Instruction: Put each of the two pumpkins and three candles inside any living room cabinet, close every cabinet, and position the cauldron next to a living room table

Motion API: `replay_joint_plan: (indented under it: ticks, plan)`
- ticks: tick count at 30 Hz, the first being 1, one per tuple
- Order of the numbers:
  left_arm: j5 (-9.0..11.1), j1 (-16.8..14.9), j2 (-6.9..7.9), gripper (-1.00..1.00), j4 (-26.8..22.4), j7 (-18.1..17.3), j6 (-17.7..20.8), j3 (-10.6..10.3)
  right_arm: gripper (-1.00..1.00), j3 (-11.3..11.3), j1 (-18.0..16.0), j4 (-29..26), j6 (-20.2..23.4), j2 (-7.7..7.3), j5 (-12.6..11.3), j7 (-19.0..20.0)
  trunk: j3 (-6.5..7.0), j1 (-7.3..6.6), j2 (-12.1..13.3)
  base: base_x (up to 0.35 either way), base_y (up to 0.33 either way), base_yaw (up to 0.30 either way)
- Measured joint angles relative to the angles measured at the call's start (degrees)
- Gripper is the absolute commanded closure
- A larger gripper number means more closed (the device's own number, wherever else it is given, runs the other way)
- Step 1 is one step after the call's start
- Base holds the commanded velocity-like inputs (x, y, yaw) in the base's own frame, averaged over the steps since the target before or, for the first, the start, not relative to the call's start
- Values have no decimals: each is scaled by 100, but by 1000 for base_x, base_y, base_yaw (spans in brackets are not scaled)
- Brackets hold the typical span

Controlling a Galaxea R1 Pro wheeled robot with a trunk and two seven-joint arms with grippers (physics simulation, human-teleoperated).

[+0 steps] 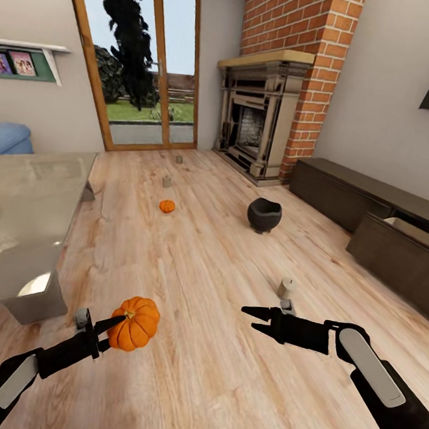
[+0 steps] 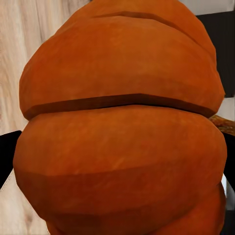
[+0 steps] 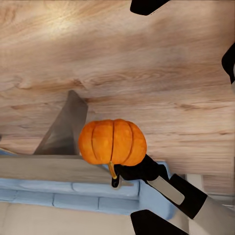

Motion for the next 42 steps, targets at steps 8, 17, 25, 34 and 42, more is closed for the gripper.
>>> replay_joint_plan:
  ticks: [8,17,25,34,42]
  plan:
    - [36,-1,-1,100,-3,13,21,1,-100,0,0,-1,0,0,2,2,50,3,0,52,-4,219]
    - [51,-3,1,100,-7,16,33,4,-100,-1,1,6,0,0,-2,7,141,-3,2,1,0,169]
    - [44,-4,-1,100,-17,17,29,-3,-100,-1,1,6,0,-1,-1,11,323,-23,13,0,0,9]
    - [37,-3,-1,100,-21,4,21,-11,-100,-1,1,7,0,-1,-1,18,488,-38,22,0,0,0]
    - [31,-3,-1,100,-20,13,15,-6,-100,0,1,7,0,0,1,11,501,-41,21,131,0,57]
